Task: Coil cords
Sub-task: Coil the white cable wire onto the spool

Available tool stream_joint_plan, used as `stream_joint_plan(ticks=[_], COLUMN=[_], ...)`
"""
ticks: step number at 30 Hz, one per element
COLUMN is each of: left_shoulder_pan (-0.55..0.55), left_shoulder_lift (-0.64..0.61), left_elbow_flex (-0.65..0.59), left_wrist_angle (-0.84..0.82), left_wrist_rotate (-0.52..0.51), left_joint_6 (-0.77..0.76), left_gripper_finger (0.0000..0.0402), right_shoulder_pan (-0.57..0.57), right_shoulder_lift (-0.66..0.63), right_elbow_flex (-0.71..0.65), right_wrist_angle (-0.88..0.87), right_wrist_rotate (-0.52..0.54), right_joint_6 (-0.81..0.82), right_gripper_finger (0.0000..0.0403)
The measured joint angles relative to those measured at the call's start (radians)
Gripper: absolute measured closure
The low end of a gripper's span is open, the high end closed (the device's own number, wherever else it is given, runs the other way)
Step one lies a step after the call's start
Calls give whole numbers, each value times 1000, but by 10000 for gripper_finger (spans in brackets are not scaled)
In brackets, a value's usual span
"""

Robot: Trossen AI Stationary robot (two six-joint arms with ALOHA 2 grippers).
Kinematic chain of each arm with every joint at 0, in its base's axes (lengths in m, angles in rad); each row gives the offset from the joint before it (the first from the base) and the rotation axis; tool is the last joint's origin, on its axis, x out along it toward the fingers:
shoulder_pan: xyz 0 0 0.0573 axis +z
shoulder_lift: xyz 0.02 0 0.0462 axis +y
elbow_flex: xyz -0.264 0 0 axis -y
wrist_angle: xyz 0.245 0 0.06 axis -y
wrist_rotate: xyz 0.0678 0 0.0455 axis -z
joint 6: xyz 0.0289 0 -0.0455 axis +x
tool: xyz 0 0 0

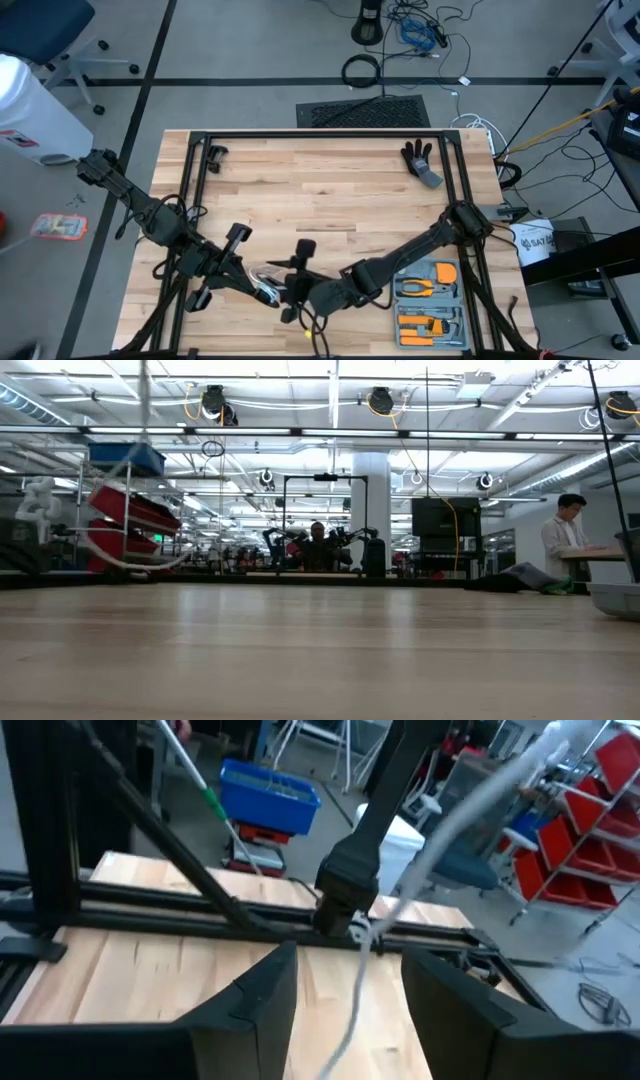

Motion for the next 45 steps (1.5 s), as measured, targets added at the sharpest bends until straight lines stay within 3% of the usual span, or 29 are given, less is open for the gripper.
stream_joint_plan(ticks=[8,19,28,38,45], left_shoulder_pan=[0,0,0,0,0], left_shoulder_lift=[0,0,0,0,-24], left_elbow_flex=[0,0,0,0,0], left_wrist_angle=[0,0,5,28,-41], left_wrist_rotate=[0,0,0,0,-38], left_joint_6=[0,0,1,1,0], left_gripper_finger=[400,400,400,400,400], right_shoulder_pan=[-12,-12,-12,-11,3], right_shoulder_lift=[0,0,0,0,-8], right_elbow_flex=[0,0,0,0,1], right_wrist_angle=[52,38,0,-165,-351], right_wrist_rotate=[-18,-11,-24,-76,-74], right_joint_6=[-24,-24,-2,86,173], right_gripper_finger=[261,397,401,402,403])
